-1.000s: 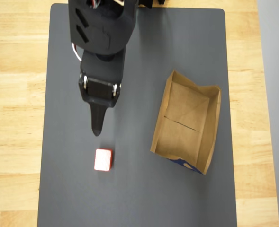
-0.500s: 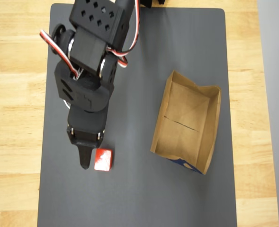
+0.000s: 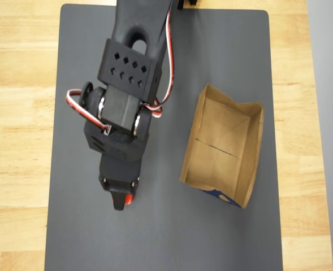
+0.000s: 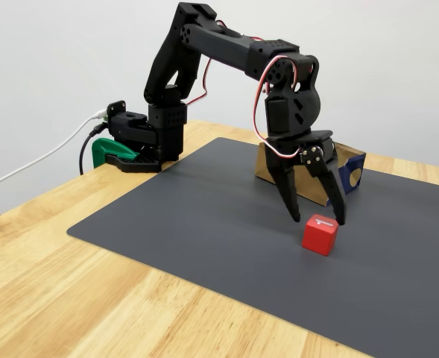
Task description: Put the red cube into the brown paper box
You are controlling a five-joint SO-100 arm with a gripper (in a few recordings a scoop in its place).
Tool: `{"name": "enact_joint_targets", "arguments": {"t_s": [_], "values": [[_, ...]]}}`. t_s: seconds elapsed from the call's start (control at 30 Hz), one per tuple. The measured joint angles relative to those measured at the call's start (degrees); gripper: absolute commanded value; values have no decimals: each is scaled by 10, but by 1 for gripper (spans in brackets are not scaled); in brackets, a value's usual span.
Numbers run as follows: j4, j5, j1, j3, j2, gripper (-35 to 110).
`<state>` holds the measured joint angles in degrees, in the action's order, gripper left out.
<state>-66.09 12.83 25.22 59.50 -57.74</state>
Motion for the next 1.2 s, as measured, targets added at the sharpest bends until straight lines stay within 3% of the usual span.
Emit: {"name": "enact_joint_targets", "arguments": {"t_s": [0.37,0.77,1.2], "values": [[-39,-1,-11,-89,76,25],[-94,9,-14,-164,122,4],[-46,11,-14,-83,73,0]]}}
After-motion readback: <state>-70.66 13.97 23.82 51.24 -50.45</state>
